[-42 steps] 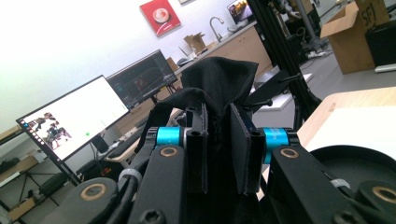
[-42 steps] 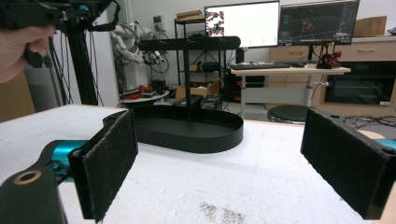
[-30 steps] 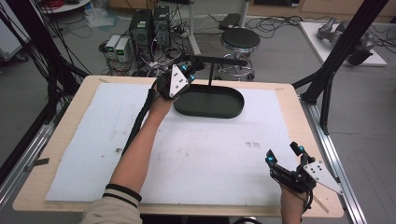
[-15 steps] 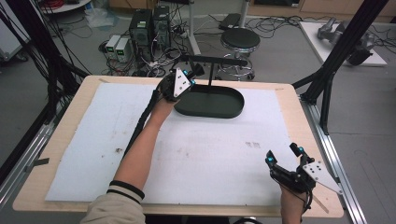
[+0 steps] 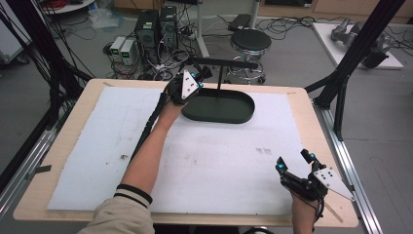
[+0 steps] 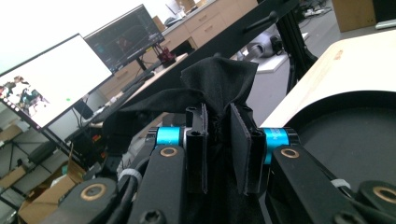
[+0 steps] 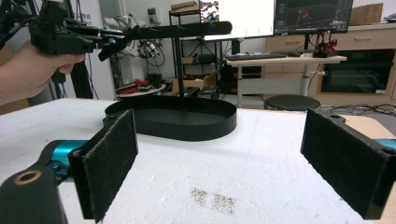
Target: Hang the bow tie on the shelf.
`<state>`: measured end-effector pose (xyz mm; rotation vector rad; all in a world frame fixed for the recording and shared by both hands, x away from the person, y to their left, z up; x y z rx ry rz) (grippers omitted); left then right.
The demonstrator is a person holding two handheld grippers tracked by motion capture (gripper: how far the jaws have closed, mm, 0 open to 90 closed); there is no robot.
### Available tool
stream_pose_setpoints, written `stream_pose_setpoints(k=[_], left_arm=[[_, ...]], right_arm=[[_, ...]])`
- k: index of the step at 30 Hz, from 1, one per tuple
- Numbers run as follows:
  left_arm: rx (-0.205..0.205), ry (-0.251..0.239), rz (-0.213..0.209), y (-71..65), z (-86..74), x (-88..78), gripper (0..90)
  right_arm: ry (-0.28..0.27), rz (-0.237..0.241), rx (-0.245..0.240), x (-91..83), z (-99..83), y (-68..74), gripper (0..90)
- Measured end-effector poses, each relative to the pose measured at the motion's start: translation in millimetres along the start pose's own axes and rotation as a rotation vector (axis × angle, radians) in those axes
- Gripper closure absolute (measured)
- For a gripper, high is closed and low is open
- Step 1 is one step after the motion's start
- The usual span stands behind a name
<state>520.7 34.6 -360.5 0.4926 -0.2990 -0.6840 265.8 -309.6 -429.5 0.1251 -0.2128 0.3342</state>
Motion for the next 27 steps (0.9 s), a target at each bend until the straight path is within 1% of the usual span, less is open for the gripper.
stream_pose_setpoints(k=[3,4,6,10,12,17,18,20,21,22,23,24,26,27], left_arm=[[0.002,-0.003,-0.001,0.0,1.5,2.7,76.8],[-0.003,-0.002,-0.004,0.1,1.1,4.3,76.8],[-0.005,0.015,-0.007,-0.9,-2.6,7.9,76.8],[-0.011,0.031,-0.011,-3.6,-7.7,10.6,76.7],[-0.002,0.050,-0.019,-5.9,-13.0,12.5,76.7],[-0.011,0.059,-0.022,-6.9,-17.6,13.9,76.2],[-0.013,0.068,-0.027,-7.6,-18.6,13.6,75.8],[-0.014,0.071,-0.029,-7.8,-18.7,13.4,74.1],[-0.025,0.064,-0.018,-7.0,-18.4,12.8,69.9],[-0.025,0.064,-0.018,-7.0,-18.4,12.8,63.0],[-0.028,0.068,-0.008,-5.8,-18.0,12.0,57.2],[-0.034,0.066,0.001,-4.9,-17.9,11.3,54.3],[-0.044,0.070,0.003,-4.6,-18.4,8.9,46.8],[-0.061,0.072,-0.004,-5.0,-19.0,5.5,44.0]], right_arm=[[-0.002,0.001,-0.006,0.6,-0.2,-0.2,10.1],[-0.002,0.001,-0.007,0.6,-0.3,-0.1,10.1],[-0.002,-0.003,-0.003,-0.6,0.2,-0.8,10.1],[-0.005,-0.009,-0.004,-1.5,0.5,-3.0,10.1],[-0.004,-0.011,-0.001,-1.7,0.1,-3.8,10.1],[-0.002,-0.013,0.000,-1.5,-1.2,-5.2,10.1],[0.001,-0.014,0.002,-1.6,-1.4,-5.4,10.1],[0.000,-0.013,0.001,-1.3,-1.5,-5.5,10.1],[-0.001,-0.013,0.002,-1.2,-1.4,-5.2,10.1],[-0.001,-0.013,0.002,-1.3,-1.2,-5.0,10.1],[-0.003,-0.011,0.000,-1.2,-0.8,-4.8,10.1],[-0.004,-0.011,0.001,-1.4,-0.5,-4.5,10.1],[-0.006,-0.011,0.003,-1.8,0.3,-4.2,10.1],[-0.006,-0.010,0.002,-1.8,0.6,-4.0,10.1]])
Point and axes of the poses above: each handheld gripper's, and its own axes: x roughly forward along the jaws, z roughly out of its top, y roughly to its left, the point moved 4 cm from there along x, roughly forward along the jaws, and after that the axes turned 14 degrees about -y, right-handed, at the moved point
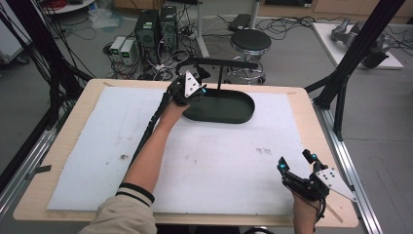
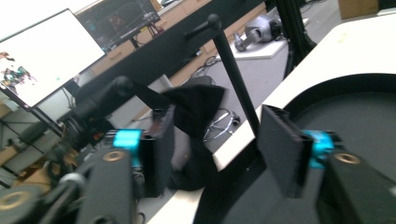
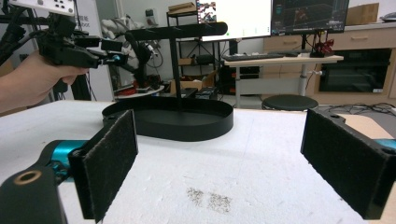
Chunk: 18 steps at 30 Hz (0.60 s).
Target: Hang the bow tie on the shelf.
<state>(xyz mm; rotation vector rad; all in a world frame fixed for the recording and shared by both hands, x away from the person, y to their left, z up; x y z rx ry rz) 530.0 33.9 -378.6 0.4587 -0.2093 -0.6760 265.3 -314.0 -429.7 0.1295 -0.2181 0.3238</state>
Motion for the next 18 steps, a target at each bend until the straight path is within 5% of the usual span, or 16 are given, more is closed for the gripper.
stream_pose_setpoints(k=[10,18], left_arm=[[-0.061,0.009,-0.006,-6.4,6.3,-33.7,26.4],[-0.126,-0.040,0.029,-4.2,35.3,-92.6,21.4]], right_arm=[[-0.005,0.012,0.000,0.8,2.3,5.4,10.1],[-0.028,0.033,0.002,-0.1,10.8,11.9,10.1]])
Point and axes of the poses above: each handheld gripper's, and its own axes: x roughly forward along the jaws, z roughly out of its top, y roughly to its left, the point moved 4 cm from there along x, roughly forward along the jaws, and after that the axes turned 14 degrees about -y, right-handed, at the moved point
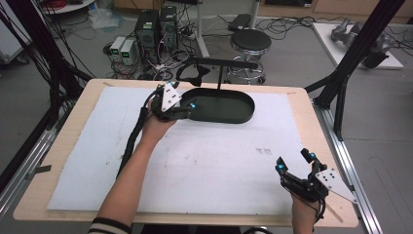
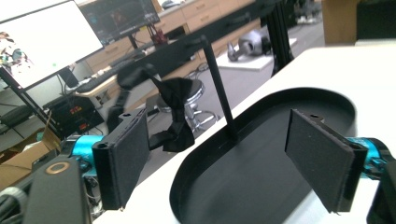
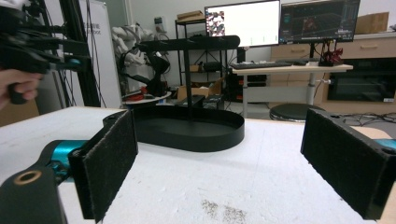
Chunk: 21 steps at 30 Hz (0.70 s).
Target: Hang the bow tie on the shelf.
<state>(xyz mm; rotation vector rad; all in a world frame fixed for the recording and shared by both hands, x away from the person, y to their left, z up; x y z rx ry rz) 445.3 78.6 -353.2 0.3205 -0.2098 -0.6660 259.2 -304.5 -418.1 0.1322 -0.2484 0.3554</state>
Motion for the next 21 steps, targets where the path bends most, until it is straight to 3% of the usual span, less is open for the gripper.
stream_pose_setpoints(k=[1,3,8,9,12,13,14,15,16,17,18,20,21], left_arm=[[0.000,0.000,0.000,0.0,0.0,0.0,20.7],[-0.041,-0.048,0.017,4.1,11.4,-23.0,19.0],[-0.066,-0.086,0.041,10.9,24.5,-55.1,17.9],[-0.072,-0.097,0.060,15.6,29.7,-71.4,17.0],[-0.095,-0.121,0.097,25.4,35.3,-98.9,15.5],[-0.095,-0.121,0.097,25.4,35.3,-98.9,14.7],[-0.110,-0.131,0.111,29.0,36.3,-108.5,14.6],[-0.126,-0.140,0.146,36.1,36.6,-128.4,14.2],[-0.126,-0.140,0.146,36.1,36.6,-128.4,13.5],[-0.136,-0.144,0.162,39.5,36.0,-138.4,13.1],[-0.161,-0.151,0.194,45.5,33.1,-158.7,13.1],[-0.167,-0.152,0.205,47.8,31.4,-166.2,13.0],[-0.186,-0.156,0.243,54.5,25.2,-188.9,13.0]], right_arm=[[-0.004,-0.001,-0.003,-0.1,0.8,0.3,10.1],[-0.007,-0.001,0.000,-0.7,2.4,0.6,10.1],[-0.015,0.006,0.006,-1.1,6.4,1.9,10.1],[-0.021,0.006,0.003,-1.3,8.9,1.6,10.1],[-0.024,0.002,0.008,-2.6,11.7,1.1,10.0],[-0.024,0.002,0.008,-2.6,11.7,1.1,10.0],[-0.026,0.004,0.001,-3.0,13.1,1.7,10.1],[-0.025,0.008,-0.003,-3.1,13.7,2.5,10.1],[-0.021,0.009,-0.010,-3.2,13.8,3.2,10.1],[-0.018,0.012,-0.015,-3.1,13.7,3.6,10.1],[-0.016,0.018,-0.020,-3.0,13.0,3.7,10.1],[-0.007,0.018,-0.025,-2.9,11.0,3.1,10.1],[0.000,0.015,-0.021,-3.0,9.9,2.4,10.0]])
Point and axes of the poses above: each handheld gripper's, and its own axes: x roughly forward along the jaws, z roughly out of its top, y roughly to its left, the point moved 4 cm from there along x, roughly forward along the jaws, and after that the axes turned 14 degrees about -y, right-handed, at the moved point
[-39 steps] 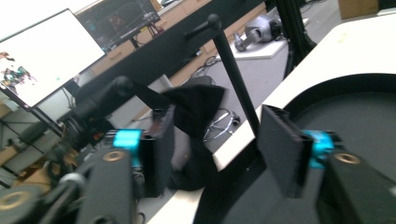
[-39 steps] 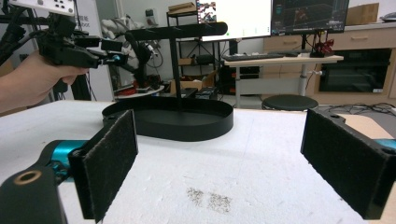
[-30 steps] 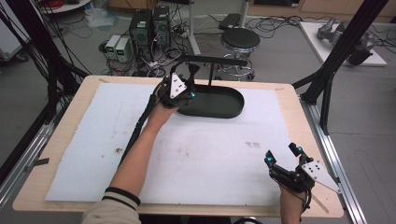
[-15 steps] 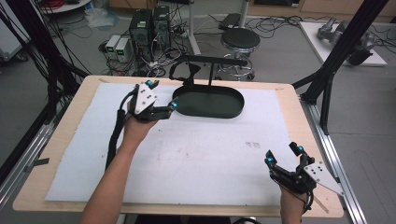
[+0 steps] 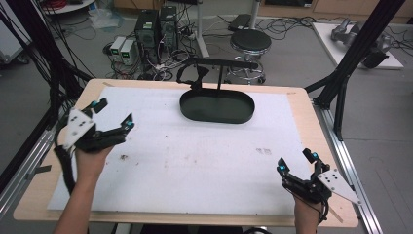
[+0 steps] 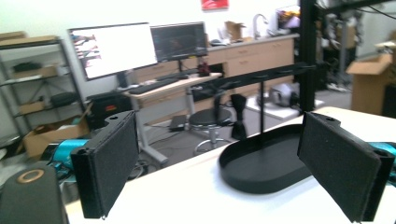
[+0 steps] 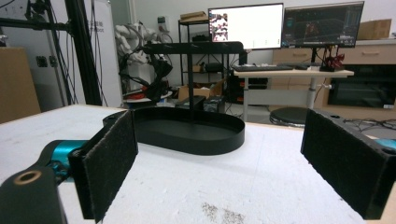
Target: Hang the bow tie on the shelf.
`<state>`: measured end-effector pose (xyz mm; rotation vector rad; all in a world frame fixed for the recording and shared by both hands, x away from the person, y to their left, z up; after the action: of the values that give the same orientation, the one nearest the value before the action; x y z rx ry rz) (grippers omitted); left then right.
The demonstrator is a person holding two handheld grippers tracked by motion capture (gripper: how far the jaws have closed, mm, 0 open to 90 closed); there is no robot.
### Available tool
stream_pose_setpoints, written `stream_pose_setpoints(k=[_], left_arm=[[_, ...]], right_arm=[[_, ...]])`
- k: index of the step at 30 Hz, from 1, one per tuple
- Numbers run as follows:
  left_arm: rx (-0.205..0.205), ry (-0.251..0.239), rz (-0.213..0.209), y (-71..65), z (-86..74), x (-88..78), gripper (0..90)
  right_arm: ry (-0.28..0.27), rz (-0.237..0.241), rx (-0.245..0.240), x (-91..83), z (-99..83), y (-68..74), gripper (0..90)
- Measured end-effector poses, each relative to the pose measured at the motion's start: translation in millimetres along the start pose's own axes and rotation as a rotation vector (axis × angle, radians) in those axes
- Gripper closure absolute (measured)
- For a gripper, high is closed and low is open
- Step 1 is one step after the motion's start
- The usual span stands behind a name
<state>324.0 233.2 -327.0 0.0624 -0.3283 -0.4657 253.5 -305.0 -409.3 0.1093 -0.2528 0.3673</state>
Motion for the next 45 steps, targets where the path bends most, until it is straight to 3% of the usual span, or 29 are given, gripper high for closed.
stream_pose_setpoints(k=[1,5,8,14,17,22,25,27,32,45], left_arm=[[0.000,0.000,0.000,0.0,0.0,0.0,13.1],[-0.047,0.002,0.071,23.6,-8.2,-35.7,13.1],[-0.075,0.024,0.098,33.0,-17.1,-55.5,13.0],[-0.048,0.049,0.133,36.1,-39.4,-87.8,13.1],[-0.058,0.053,0.151,38.4,-50.0,-99.0,13.1],[-0.078,0.068,0.162,42.1,-59.4,-104.0,13.2],[-0.055,0.080,0.157,39.7,-68.4,-108.0,13.2],[-0.061,0.095,0.155,41.3,-73.1,-109.0,13.1],[-0.083,0.068,0.177,45.1,-71.3,-111.6,13.2],[-0.106,0.058,0.164,44.2,-70.9,-111.4,13.1]], right_arm=[[0.001,0.001,-0.002,0.0,-0.4,-0.6,10.1],[0.006,-0.001,-0.021,-0.7,0.8,-0.7,10.1],[0.000,-0.003,-0.035,-1.9,3.7,-0.3,10.1],[0.017,-0.004,-0.045,-1.3,1.5,1.8,10.0],[0.029,0.000,-0.056,-0.8,-0.6,3.9,10.0],[0.032,-0.005,-0.058,-0.6,0.1,6.7,10.1],[0.029,-0.008,-0.066,-0.7,2.6,7.0,10.1],[0.027,-0.011,-0.065,-0.8,4.3,7.4,10.1],[0.024,-0.021,-0.078,-1.5,7.5,6.0,10.1],[0.016,-0.042,-0.081,-5.3,12.0,1.5,10.1]])
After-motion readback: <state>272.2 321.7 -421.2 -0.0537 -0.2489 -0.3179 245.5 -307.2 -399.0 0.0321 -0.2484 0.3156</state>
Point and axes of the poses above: each handheld gripper's, and its own axes: x roughly forward along the jaws, z roughly out of its top, y roughly to its left, the point moved 4 cm from there along x, roughly forward along the jaws, and after that the axes turned 14 degrees about -y, right-handed, at the moved point
